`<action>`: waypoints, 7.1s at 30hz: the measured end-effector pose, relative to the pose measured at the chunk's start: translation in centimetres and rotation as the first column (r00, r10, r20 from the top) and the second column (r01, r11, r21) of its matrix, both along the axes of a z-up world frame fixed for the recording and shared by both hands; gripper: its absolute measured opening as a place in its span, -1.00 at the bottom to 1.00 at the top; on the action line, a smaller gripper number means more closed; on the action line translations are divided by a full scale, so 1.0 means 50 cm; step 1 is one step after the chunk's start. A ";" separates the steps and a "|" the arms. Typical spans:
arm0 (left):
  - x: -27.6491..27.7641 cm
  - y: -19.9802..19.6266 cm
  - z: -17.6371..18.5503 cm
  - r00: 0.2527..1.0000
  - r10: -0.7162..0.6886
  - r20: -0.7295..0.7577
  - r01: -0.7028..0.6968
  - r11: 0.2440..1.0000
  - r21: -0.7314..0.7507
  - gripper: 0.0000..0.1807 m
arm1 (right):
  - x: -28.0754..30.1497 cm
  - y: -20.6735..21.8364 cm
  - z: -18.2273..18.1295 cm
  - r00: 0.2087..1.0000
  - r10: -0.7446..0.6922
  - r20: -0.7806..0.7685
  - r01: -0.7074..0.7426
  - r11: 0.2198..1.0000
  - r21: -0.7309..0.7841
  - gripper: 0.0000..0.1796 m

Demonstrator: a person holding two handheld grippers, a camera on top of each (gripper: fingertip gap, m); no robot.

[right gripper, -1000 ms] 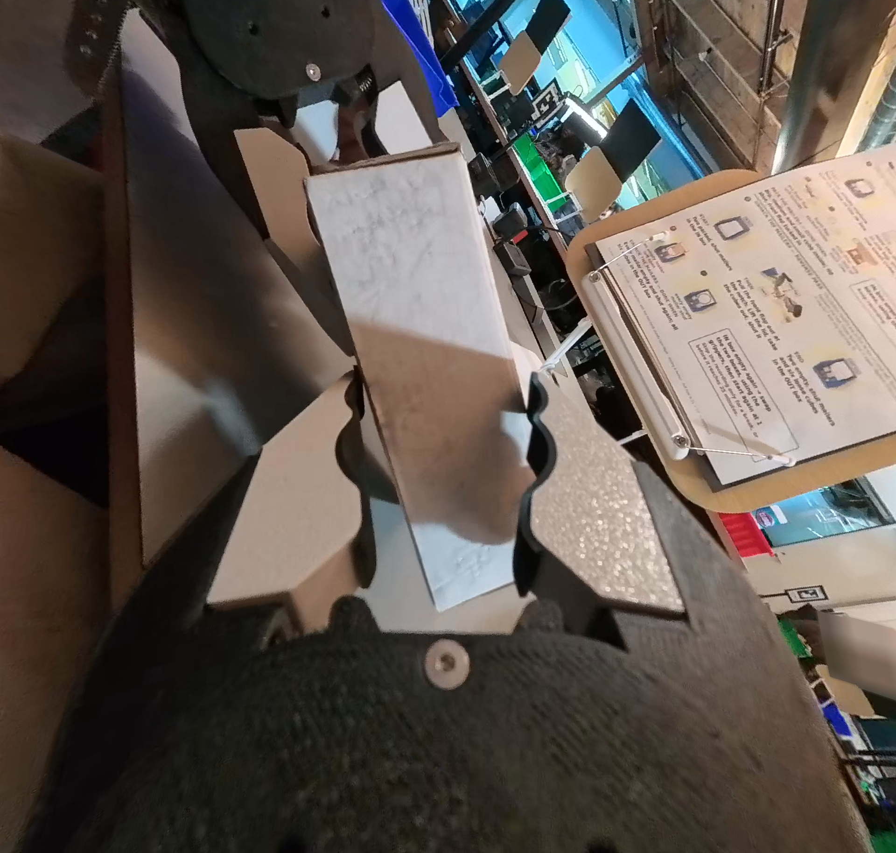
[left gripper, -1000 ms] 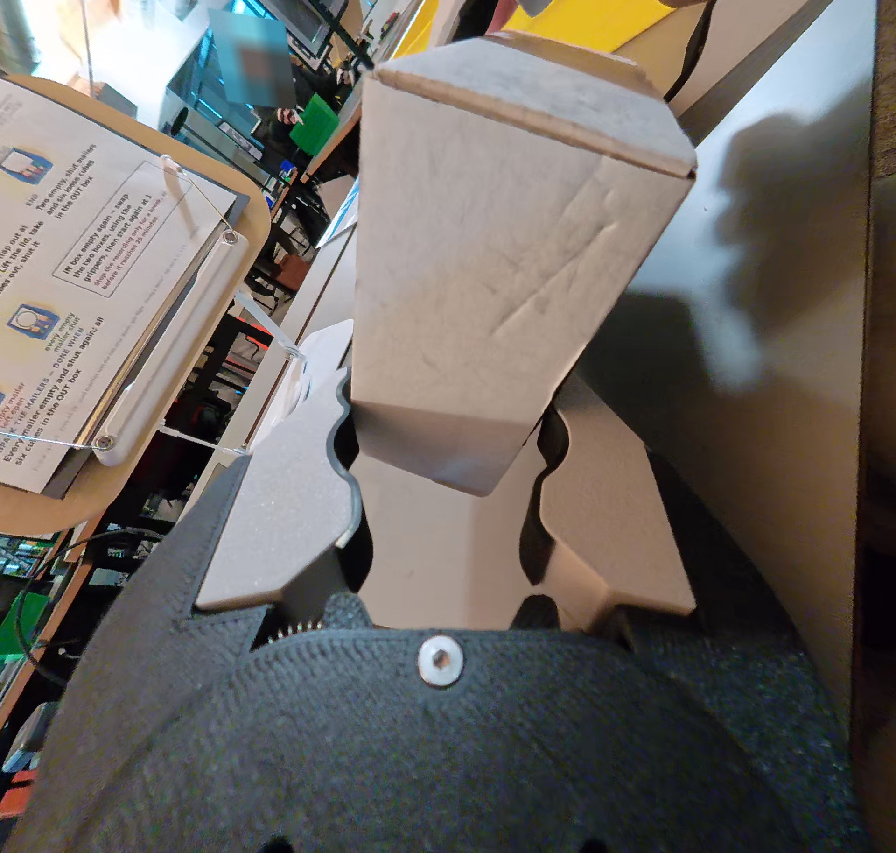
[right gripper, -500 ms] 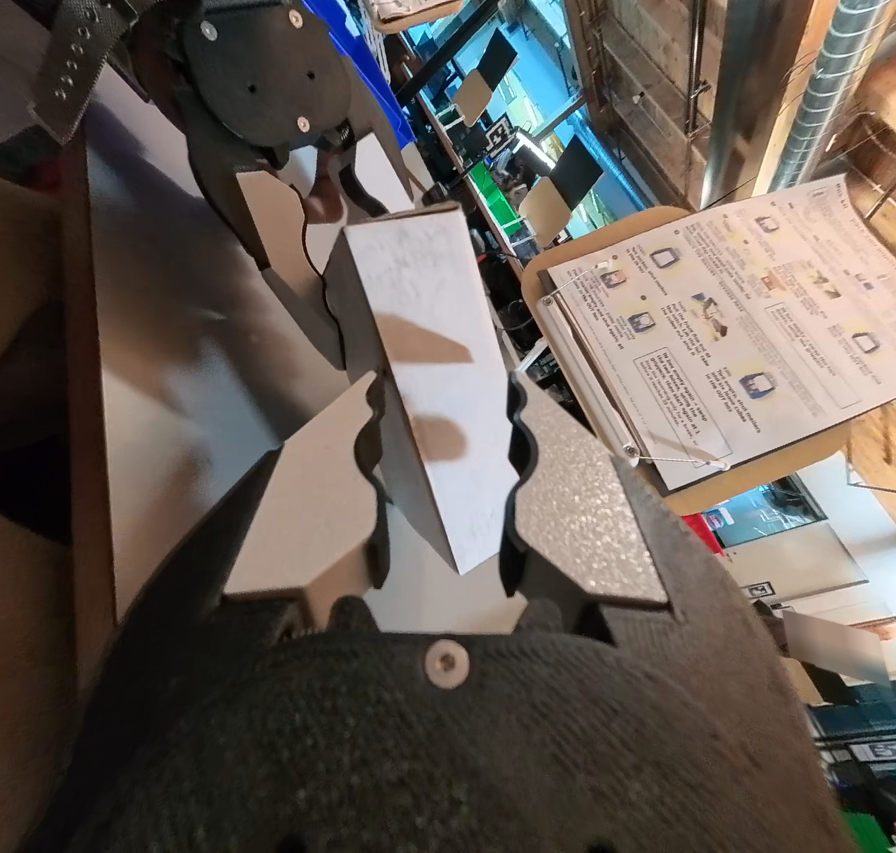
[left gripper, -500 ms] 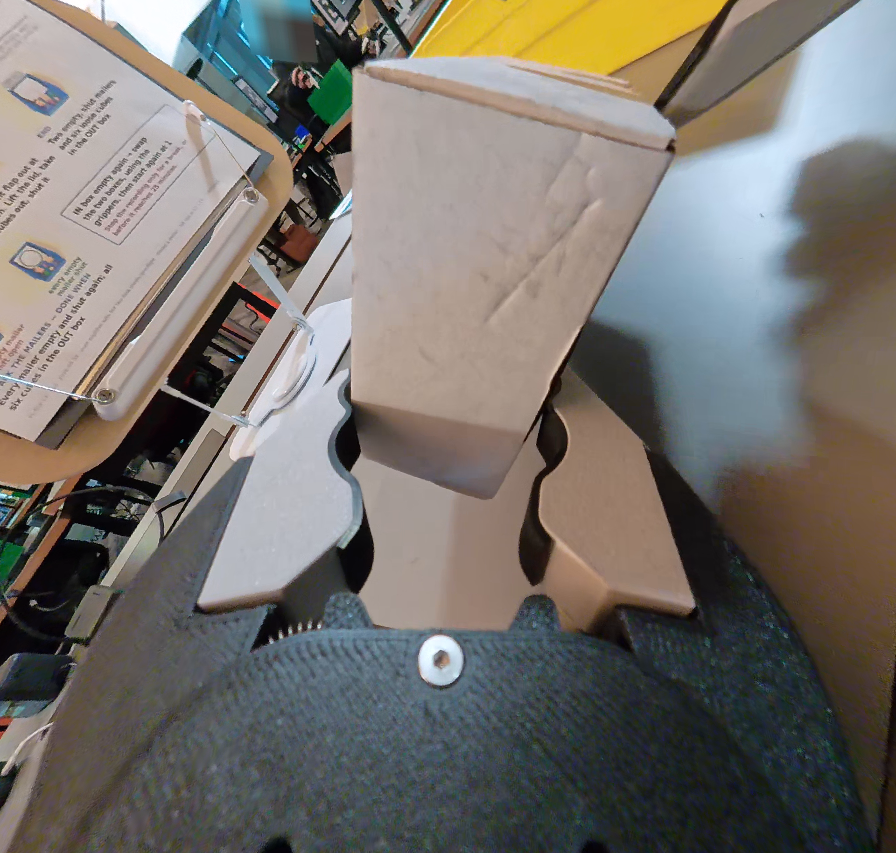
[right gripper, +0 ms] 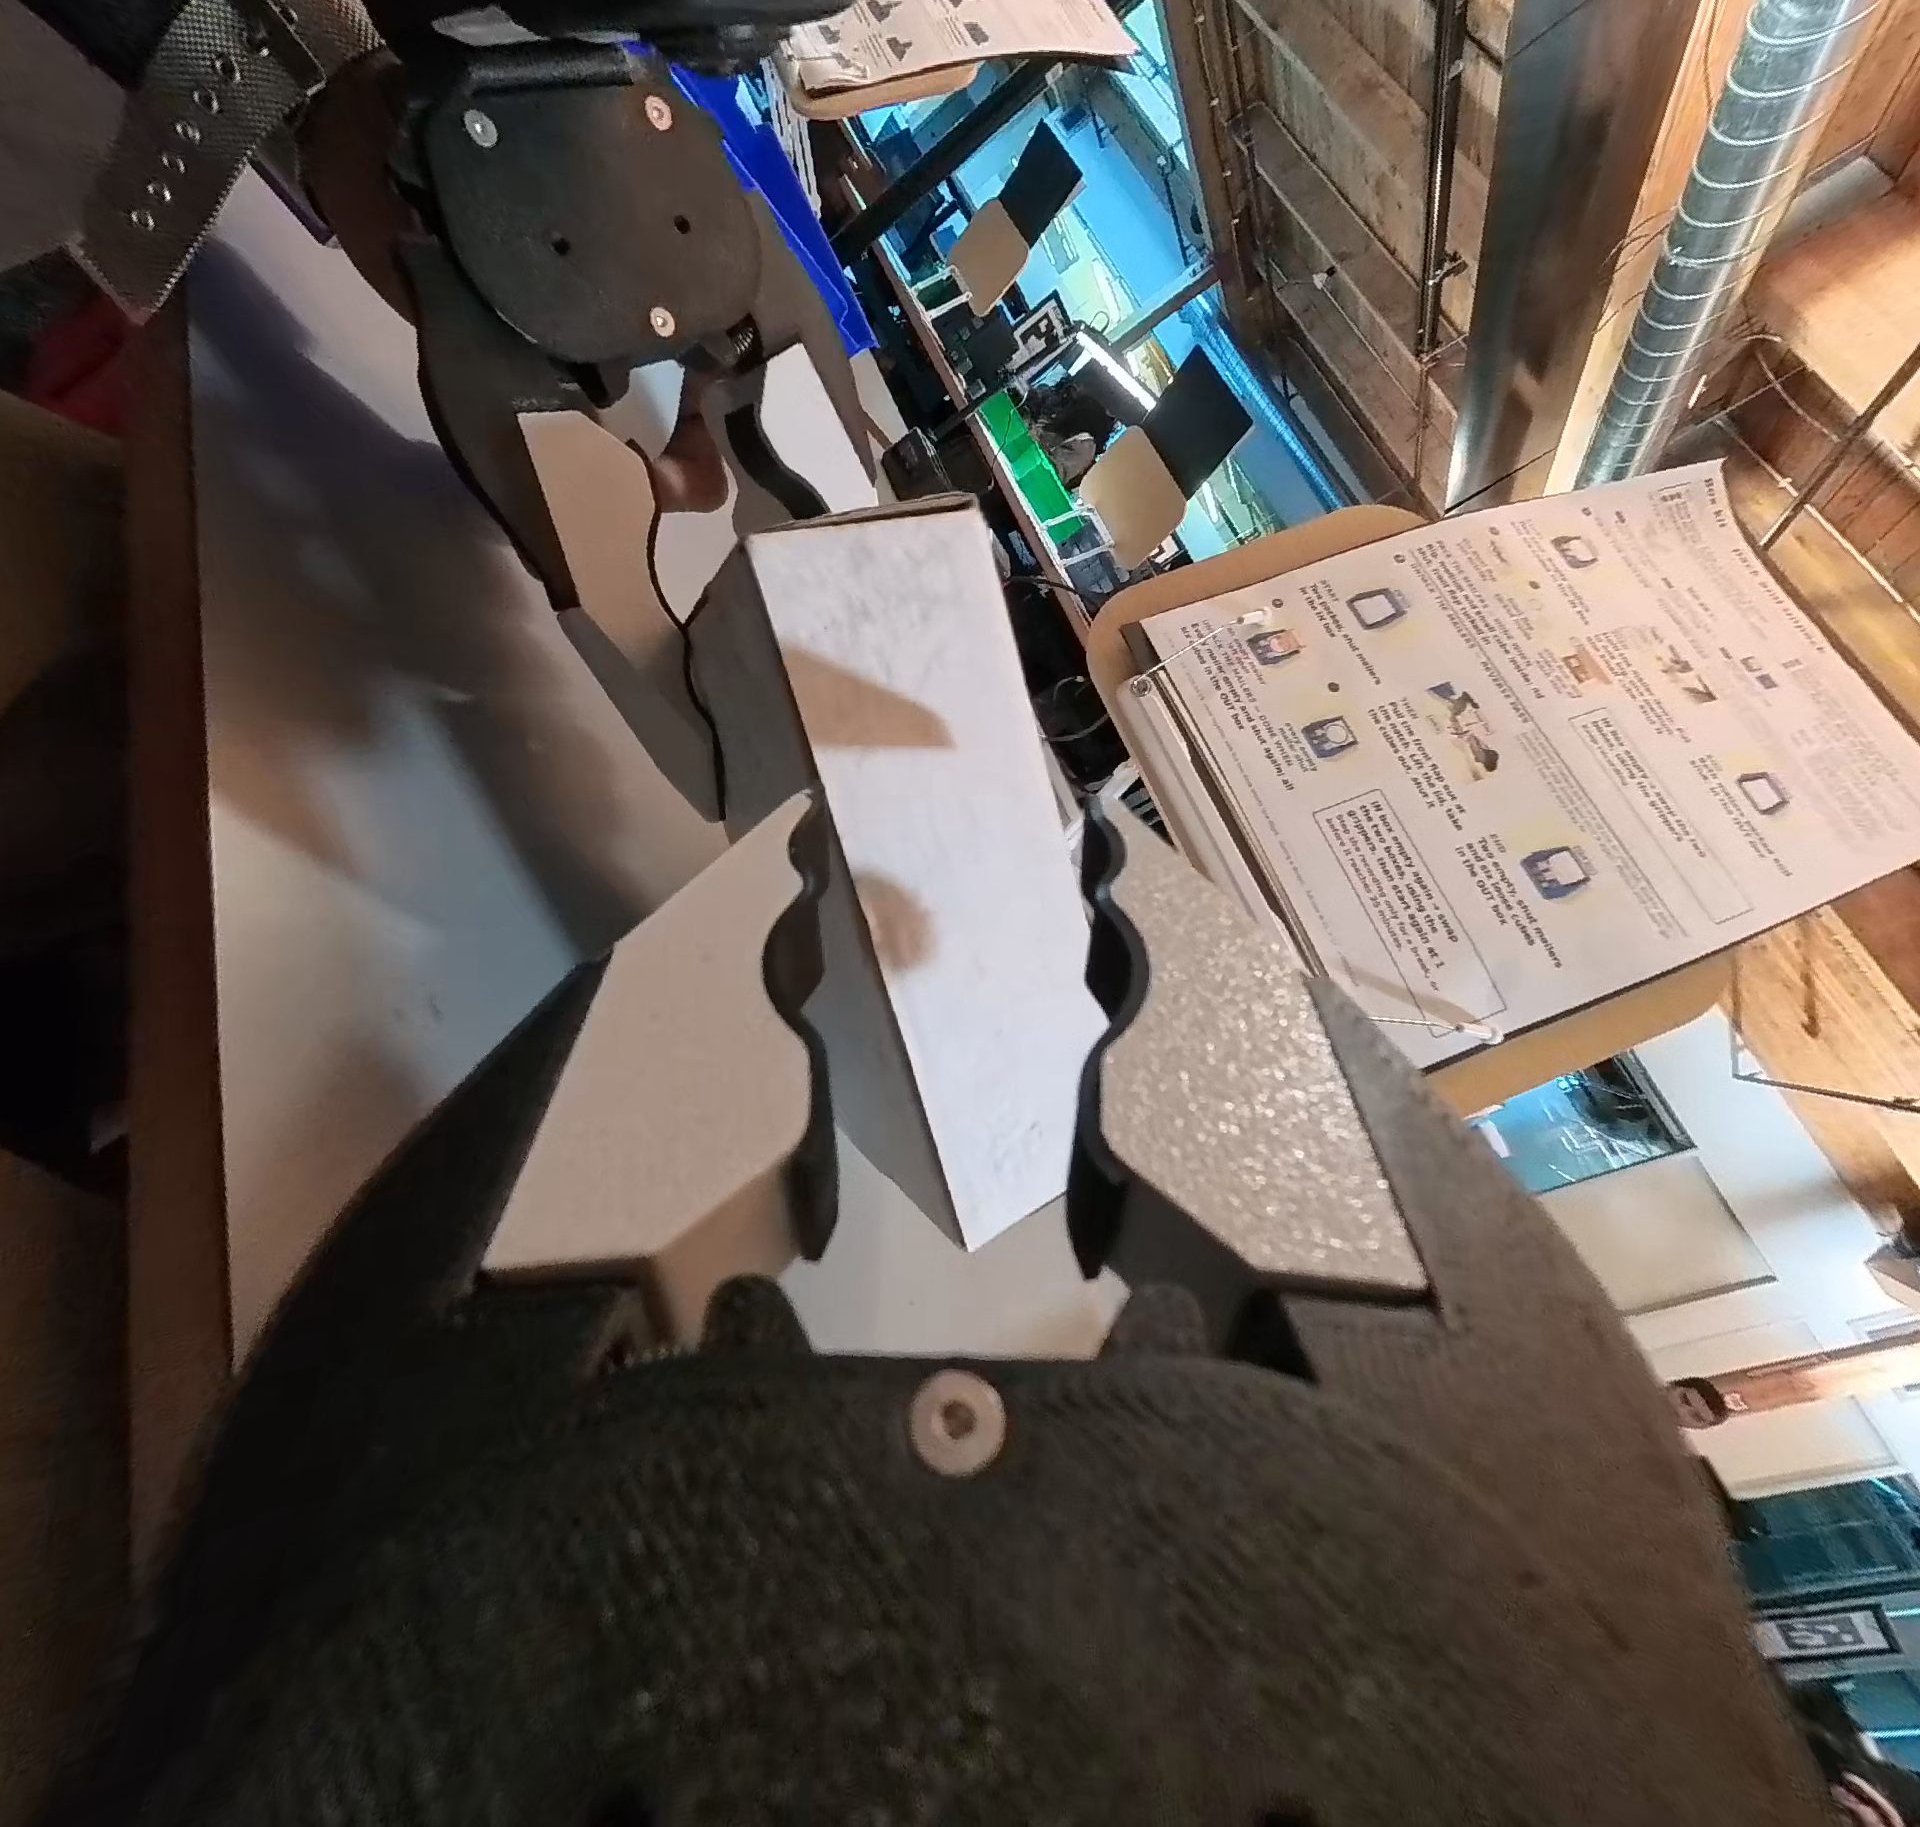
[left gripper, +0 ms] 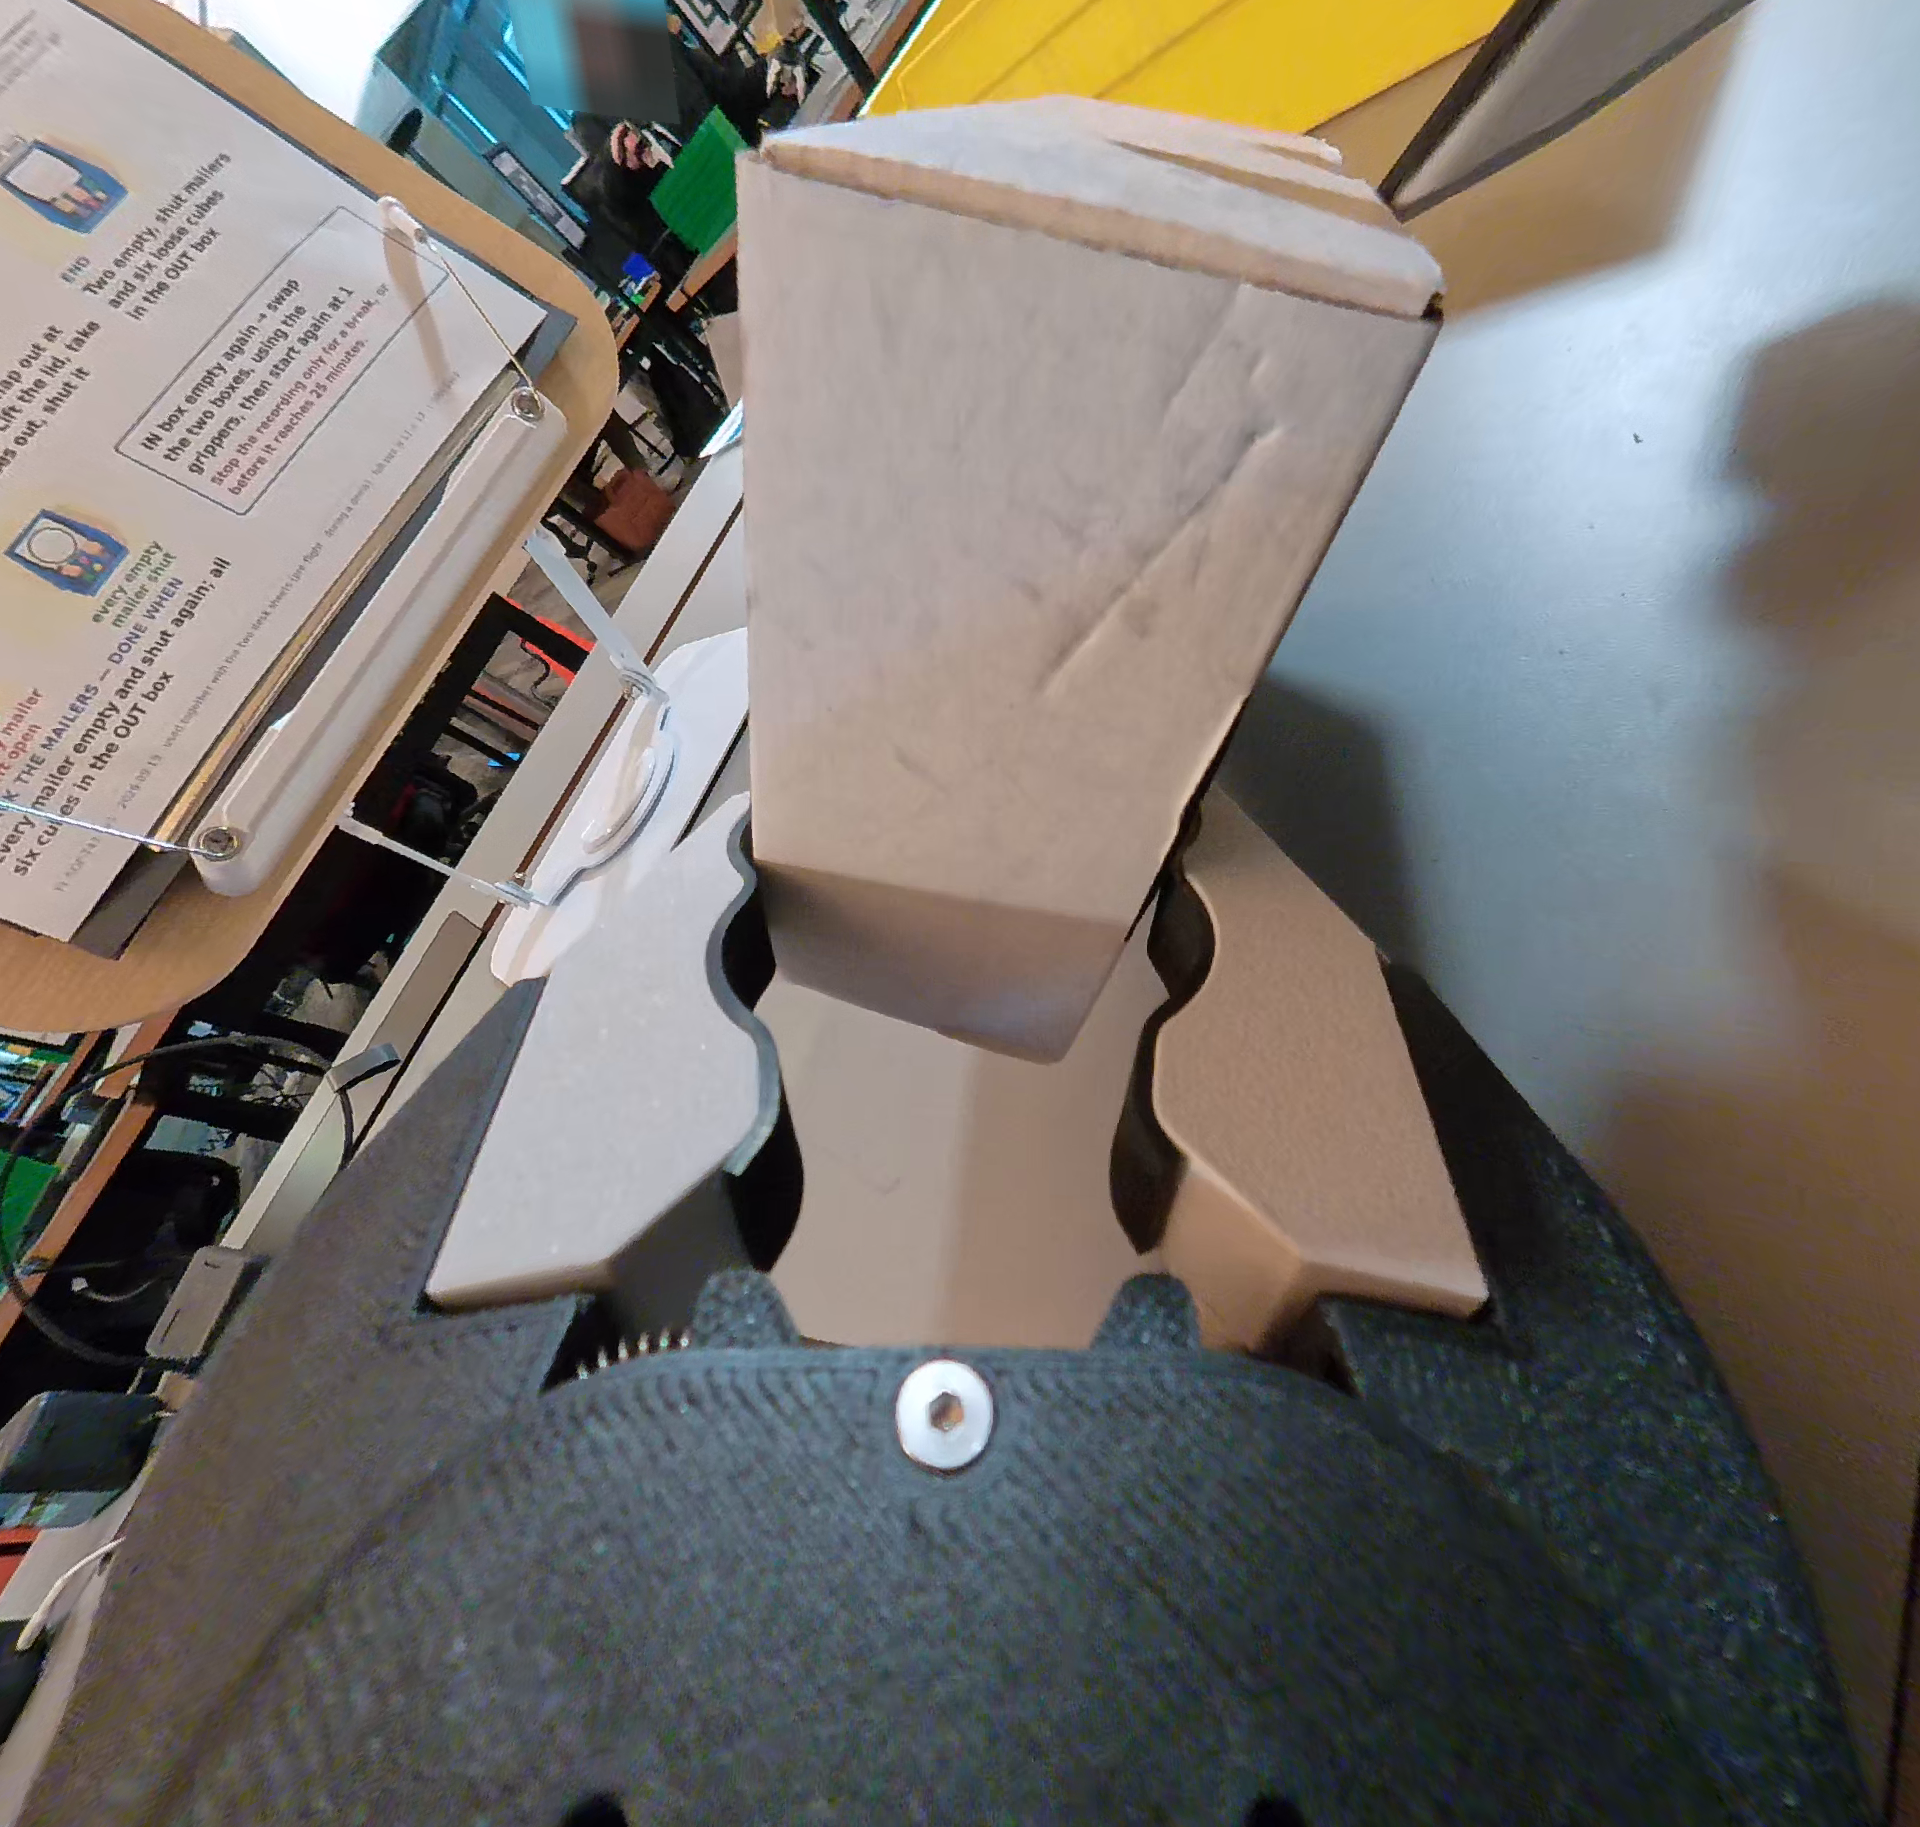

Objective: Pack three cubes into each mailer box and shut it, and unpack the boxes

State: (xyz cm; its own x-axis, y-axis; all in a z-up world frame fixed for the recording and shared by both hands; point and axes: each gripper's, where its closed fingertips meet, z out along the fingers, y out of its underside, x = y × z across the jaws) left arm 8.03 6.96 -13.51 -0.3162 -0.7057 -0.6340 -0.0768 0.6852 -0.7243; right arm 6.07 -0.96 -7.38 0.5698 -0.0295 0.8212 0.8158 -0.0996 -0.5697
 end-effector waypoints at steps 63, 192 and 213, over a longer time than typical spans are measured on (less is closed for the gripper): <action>-0.004 -0.060 0.026 0.999 -0.020 0.027 0.019 0.999 0.041 -0.24 | -0.003 0.004 -0.006 0.990 -0.010 0.140 0.013 1.000 -0.015 -0.68; -0.012 -0.082 0.029 0.999 -0.031 -0.039 0.027 0.995 -0.096 -0.29 | 0.001 0.006 0.010 0.929 -0.120 0.351 0.104 0.993 0.064 -0.88; -0.018 -0.094 0.050 0.997 -0.066 0.031 0.069 0.992 -0.107 -0.18 | -0.011 0.024 0.001 0.922 -0.130 0.365 0.121 0.991 0.049 -1.00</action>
State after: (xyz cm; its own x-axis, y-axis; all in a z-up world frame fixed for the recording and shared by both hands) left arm 7.15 2.24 -11.02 -0.3490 -0.7480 -0.5645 -0.0120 0.6059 -0.7955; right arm 5.53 0.26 -7.31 0.2193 -0.1043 0.9701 0.9498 -0.2047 -0.2367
